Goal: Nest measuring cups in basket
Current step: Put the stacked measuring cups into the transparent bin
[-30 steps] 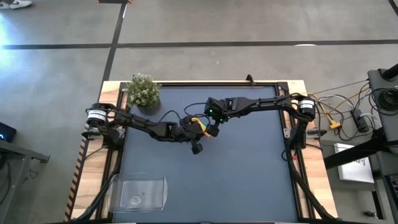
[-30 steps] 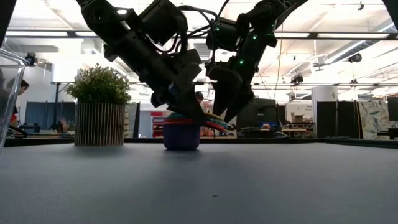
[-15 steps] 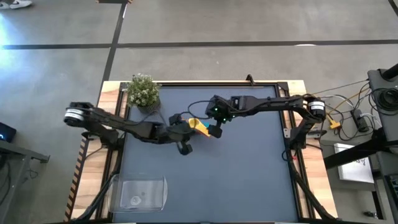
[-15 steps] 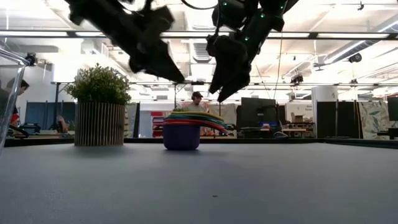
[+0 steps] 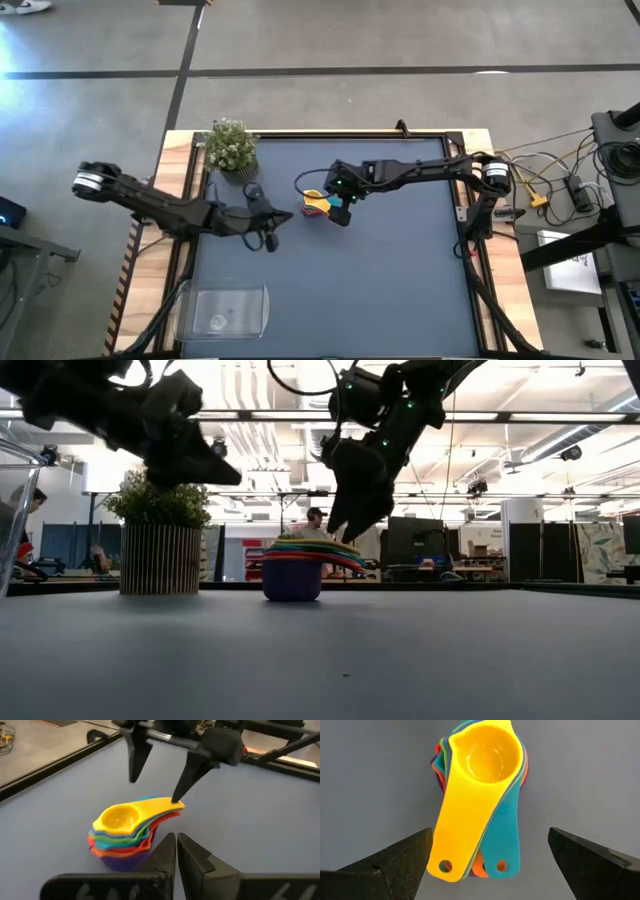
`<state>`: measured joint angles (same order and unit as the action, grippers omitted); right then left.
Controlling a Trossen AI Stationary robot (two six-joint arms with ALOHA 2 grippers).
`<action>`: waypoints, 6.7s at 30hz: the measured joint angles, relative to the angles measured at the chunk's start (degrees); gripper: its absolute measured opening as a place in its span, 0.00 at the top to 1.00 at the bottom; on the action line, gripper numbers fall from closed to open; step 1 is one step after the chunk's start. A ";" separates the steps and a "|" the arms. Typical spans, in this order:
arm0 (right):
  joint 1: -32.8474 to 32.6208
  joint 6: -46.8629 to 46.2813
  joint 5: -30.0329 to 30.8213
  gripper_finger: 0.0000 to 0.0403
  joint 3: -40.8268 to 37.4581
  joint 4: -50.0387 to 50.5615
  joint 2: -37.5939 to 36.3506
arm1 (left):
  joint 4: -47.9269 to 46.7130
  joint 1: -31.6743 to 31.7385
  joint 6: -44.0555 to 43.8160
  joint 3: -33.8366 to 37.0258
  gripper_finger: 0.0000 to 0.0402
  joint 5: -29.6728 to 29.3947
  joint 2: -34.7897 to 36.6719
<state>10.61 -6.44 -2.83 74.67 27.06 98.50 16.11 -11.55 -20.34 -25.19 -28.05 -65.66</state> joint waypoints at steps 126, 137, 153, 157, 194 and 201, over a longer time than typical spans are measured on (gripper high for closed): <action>-0.47 13.01 3.02 0.66 7.41 4.31 10.57 | -6.48 -1.31 3.79 2.41 1.00 -2.04 13.19; -8.12 10.19 2.37 0.67 7.41 2.48 4.29 | -16.76 -4.96 0.73 2.52 1.00 -11.01 20.63; -17.53 7.05 -0.33 0.68 7.41 -12.03 2.84 | -23.31 -4.92 -1.80 2.54 1.00 -15.52 25.33; -17.51 6.99 -0.17 0.68 7.41 -11.57 2.84 | -23.49 -4.92 -2.82 2.54 1.00 -14.40 25.43; -8.61 2.55 13.23 0.68 -3.96 -19.82 5.97 | -28.37 -5.01 8.09 -14.19 1.00 -3.85 -4.86; -8.41 1.03 13.19 0.68 -5.61 -20.11 5.99 | -29.49 -5.01 8.33 -17.22 1.00 -2.35 -9.03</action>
<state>2.20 -5.41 10.36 69.06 6.95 104.49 -13.38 -16.56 -12.01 -42.41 -30.40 -74.69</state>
